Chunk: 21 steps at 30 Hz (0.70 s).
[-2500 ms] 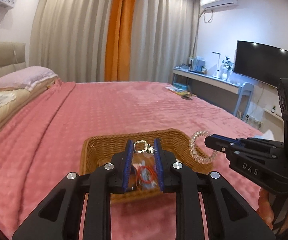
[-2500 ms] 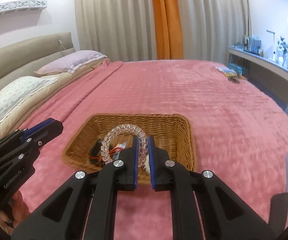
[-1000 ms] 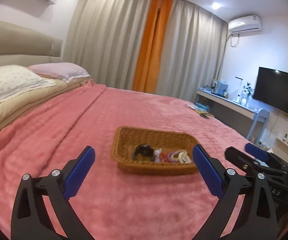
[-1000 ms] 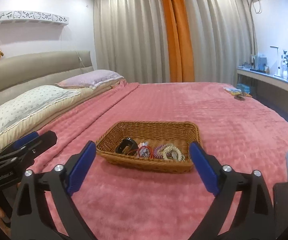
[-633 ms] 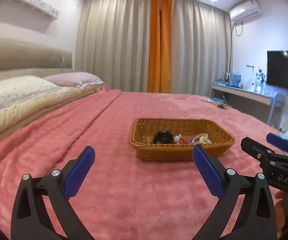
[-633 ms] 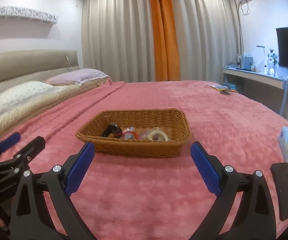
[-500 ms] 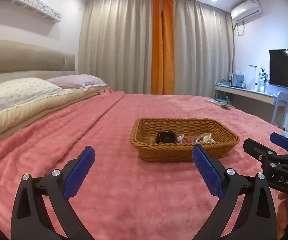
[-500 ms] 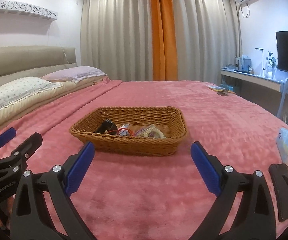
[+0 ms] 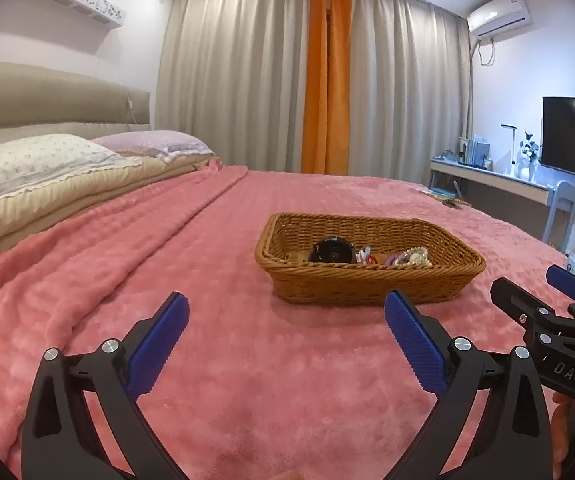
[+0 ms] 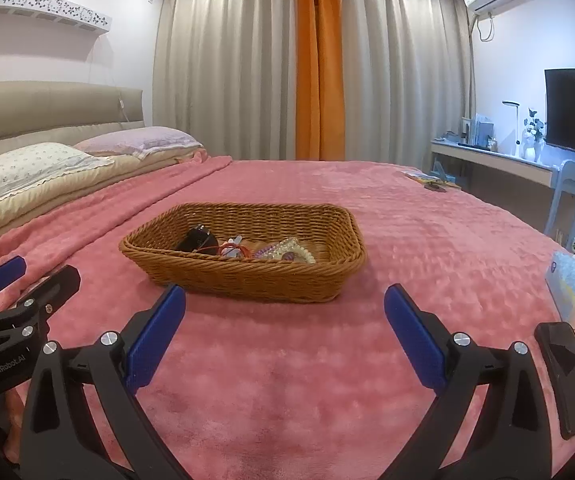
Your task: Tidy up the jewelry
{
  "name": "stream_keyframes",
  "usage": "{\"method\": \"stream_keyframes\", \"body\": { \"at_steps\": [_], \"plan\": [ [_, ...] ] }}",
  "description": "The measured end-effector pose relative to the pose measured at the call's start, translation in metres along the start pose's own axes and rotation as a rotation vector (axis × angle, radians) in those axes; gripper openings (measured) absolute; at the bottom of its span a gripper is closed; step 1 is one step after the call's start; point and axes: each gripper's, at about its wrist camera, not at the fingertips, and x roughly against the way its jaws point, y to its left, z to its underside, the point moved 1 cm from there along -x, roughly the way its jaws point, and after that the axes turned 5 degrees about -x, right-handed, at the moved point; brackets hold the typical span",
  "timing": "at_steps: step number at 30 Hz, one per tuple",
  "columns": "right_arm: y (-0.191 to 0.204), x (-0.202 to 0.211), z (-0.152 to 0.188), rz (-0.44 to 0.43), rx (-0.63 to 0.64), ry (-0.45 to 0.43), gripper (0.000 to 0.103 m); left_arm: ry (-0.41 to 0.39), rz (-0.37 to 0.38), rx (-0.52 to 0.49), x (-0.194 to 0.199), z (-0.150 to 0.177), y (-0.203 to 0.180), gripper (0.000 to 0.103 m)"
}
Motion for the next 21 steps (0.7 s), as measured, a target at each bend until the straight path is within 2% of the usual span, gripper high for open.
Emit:
{"method": "stream_keyframes", "body": {
  "at_steps": [21],
  "plan": [
    [0.0017,-0.0015,0.0022,-0.005,0.008,0.016,0.095,0.0,-0.003,-0.006,0.0008,0.0,0.0001,0.095]
  ]
}}
